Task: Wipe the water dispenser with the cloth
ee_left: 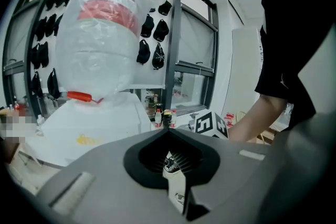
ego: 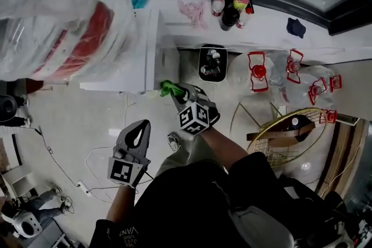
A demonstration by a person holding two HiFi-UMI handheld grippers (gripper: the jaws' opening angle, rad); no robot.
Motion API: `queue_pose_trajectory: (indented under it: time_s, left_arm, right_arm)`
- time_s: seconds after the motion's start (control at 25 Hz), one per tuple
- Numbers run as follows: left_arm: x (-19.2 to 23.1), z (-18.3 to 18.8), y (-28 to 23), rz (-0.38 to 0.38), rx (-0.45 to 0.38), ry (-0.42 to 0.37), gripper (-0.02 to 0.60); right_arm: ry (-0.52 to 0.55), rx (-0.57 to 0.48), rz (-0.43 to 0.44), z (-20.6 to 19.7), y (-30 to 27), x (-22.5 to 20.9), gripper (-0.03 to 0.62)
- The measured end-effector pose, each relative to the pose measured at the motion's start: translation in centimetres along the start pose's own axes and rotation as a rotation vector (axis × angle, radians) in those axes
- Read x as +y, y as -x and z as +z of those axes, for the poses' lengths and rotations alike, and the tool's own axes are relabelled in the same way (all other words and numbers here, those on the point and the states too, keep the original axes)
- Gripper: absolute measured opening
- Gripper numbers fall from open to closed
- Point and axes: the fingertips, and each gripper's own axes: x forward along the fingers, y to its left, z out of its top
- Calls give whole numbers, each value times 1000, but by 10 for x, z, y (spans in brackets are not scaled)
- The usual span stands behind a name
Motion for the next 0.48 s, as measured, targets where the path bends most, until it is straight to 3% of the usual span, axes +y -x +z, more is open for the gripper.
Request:
queue_pose_trajectory:
  time_s: [0.2,0.48]
  left_arm:
    - [-1,5,-13,24,8,9,2]
    - [8,10,-38,87,12,52,2]
  right_arm:
    - [-28,29,33,1,-29,-13,91]
    - [6,55,21,6,-79,-77,91]
